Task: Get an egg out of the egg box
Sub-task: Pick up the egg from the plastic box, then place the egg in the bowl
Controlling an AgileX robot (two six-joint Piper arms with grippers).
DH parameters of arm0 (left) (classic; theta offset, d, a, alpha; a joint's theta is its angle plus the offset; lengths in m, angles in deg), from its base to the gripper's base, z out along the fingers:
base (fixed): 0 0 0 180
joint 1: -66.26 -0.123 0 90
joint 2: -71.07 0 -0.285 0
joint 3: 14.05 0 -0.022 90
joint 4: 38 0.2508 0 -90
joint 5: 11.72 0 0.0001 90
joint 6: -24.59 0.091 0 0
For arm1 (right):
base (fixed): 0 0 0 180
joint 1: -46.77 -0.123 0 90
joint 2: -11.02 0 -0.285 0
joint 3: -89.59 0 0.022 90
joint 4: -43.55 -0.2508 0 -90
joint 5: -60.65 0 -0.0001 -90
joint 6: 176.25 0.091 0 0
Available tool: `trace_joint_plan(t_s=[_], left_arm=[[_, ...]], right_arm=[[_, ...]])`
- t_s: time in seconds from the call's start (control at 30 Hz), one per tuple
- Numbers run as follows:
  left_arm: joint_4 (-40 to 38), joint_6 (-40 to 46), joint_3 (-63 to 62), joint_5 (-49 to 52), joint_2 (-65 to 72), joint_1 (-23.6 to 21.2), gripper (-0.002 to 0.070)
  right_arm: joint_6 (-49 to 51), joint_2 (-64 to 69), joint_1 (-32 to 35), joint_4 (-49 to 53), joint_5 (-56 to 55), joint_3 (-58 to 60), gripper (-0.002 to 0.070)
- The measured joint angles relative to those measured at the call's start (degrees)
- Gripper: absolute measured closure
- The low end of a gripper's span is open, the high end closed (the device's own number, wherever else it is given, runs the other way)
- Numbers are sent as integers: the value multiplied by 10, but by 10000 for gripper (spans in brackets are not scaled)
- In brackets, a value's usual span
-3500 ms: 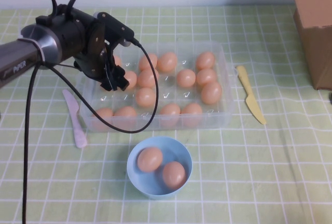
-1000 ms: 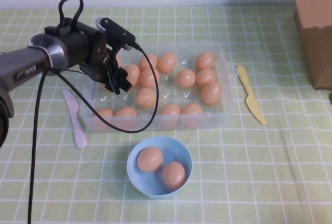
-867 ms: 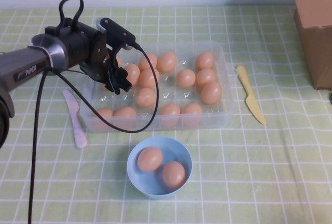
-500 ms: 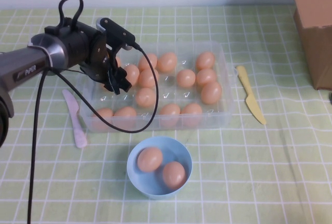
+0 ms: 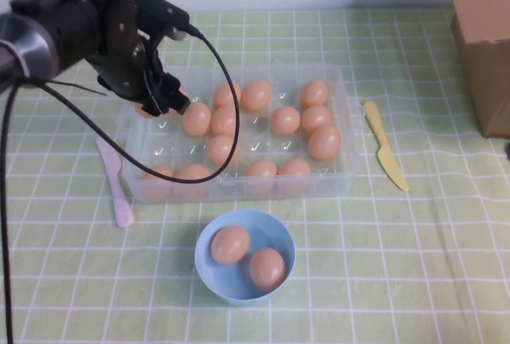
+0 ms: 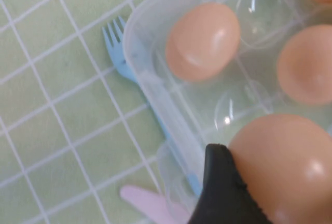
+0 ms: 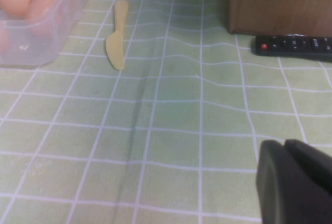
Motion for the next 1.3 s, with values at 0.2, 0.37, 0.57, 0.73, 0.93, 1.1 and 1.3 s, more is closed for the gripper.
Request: trace_joint_plan(t_s=[0.2,0.37,0.57,0.73,0.93,1.1,1.3], left_arm=[[-28,-19,0,118,-72,6,314],[-30,-25,0,199,-142,29,314],[-32,-25,1,246,-208,79,314],[-32,-25,60,220,-243,129,314],[-58,-25,158,147,-240,173,314],[-105,-25,187,138,-216,199,314],[-156,-25,188,143,-166,204,314]], right_arm=[[0,0,0,0,0,0,694],[0,0,0,0,0,0,694],[0,0,0,0,0,0,694],[0,0,0,0,0,0,694],[0,0,0,0,0,0,694],[0,0,0,0,0,0,694],[0,-1,0,0,0,0,694]])
